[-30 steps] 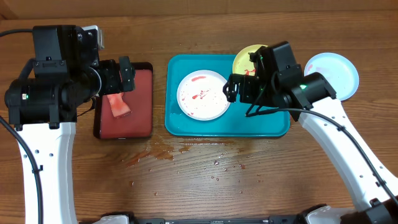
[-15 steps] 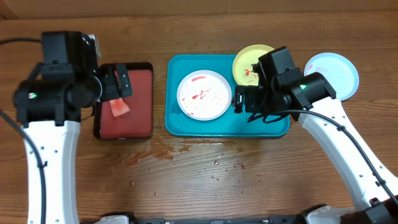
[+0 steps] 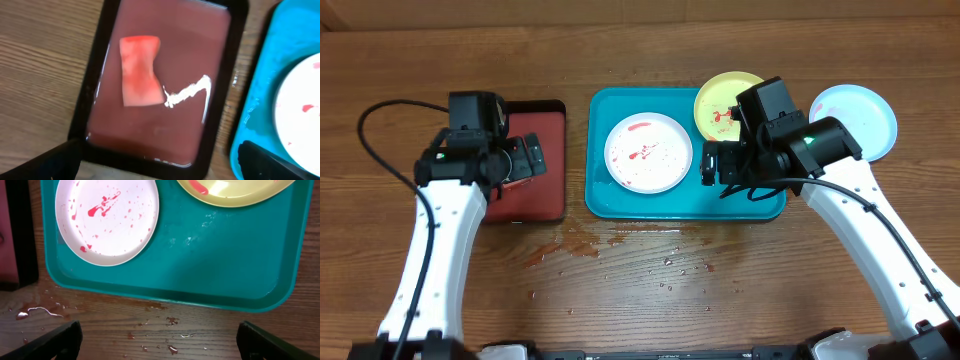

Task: Clean dirty plates on tray and stack at the side
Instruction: 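Lower the left gripper into the dark tray and grasp the pink sponge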

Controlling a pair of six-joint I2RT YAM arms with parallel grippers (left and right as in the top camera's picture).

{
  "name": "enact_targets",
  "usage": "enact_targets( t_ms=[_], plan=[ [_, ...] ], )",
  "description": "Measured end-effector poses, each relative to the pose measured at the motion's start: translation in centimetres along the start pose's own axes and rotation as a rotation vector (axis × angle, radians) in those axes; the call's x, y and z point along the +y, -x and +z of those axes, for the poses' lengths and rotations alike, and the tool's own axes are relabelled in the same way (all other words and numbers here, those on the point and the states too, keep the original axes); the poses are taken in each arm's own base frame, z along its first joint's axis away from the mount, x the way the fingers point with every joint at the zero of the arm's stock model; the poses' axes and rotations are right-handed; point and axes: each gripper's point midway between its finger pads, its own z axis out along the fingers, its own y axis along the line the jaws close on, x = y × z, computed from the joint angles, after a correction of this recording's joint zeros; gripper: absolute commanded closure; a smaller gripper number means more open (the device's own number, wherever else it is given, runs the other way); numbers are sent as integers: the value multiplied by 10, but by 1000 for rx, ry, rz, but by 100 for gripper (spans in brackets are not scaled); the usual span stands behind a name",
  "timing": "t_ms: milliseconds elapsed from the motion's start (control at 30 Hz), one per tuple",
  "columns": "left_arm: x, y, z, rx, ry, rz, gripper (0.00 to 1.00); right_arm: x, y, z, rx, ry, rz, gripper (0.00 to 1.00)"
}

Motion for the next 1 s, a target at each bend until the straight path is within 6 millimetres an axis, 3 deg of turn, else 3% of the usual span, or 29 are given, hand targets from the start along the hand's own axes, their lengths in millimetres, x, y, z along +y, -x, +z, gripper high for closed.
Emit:
enact_targets(
  t_ms=[433,667,867,1000],
  plan=[
    [0,-9,91,140,-45,-6,7,-1,-1,0,3,-4,0,0],
    [7,-8,110,158,-82,-29,14,-1,0,0,0,-3,0,0],
    [7,-14,123,182,-91,-18,34,0,1,0,-4,-2,0,0],
    [8,-13,126,181,-85,-17,34,0,1,0,-3,-2,0,0]
  ],
)
